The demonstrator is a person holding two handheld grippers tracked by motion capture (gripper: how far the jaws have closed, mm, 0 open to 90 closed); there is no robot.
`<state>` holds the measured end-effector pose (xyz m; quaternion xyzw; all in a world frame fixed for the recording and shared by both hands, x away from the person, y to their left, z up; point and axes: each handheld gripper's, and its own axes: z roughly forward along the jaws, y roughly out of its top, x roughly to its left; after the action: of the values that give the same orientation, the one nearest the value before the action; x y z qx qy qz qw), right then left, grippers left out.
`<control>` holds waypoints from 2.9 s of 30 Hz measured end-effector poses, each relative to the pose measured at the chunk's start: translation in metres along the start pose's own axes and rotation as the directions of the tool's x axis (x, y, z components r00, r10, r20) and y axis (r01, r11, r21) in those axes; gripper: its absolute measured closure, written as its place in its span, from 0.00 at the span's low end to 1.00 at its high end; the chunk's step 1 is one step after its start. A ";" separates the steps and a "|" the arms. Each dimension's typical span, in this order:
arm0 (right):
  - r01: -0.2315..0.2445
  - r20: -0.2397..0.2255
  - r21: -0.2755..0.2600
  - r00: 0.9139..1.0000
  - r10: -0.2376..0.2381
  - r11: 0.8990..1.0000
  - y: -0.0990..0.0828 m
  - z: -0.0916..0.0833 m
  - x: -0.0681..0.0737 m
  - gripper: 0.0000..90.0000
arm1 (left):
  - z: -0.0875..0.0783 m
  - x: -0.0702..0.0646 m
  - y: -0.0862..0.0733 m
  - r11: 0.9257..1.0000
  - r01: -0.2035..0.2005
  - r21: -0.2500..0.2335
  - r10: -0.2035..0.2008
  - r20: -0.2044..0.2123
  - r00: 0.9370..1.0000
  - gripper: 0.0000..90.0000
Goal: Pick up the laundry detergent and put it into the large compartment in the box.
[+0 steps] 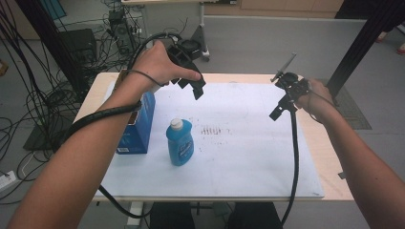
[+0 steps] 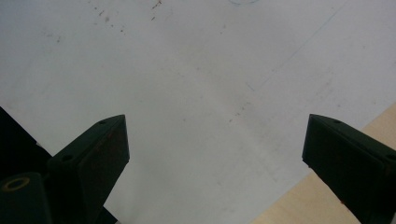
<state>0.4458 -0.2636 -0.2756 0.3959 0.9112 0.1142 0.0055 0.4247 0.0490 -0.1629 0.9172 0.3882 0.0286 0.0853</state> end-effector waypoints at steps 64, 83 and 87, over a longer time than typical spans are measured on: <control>0.019 -0.006 0.008 1.000 -0.019 1.000 0.001 0.001 0.011 0.08 | 0.056 -0.006 -0.055 0.999 0.025 0.027 -0.026 0.031 0.999 0.10; 0.012 -0.015 0.005 1.000 -0.012 1.000 -0.001 0.005 0.010 0.07 | 0.070 -0.012 -0.064 0.999 0.043 -0.001 -0.043 0.007 0.999 0.10; 0.014 -0.021 0.002 1.000 -0.013 1.000 -0.001 0.006 0.010 0.07 | 0.071 -0.012 -0.066 0.999 0.045 -0.007 -0.045 0.007 0.999 0.10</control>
<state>0.4385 -0.2561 -0.2809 0.3885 0.9140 0.1173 -0.0036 0.3780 0.0761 -0.2443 0.9080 0.4082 0.0251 0.0906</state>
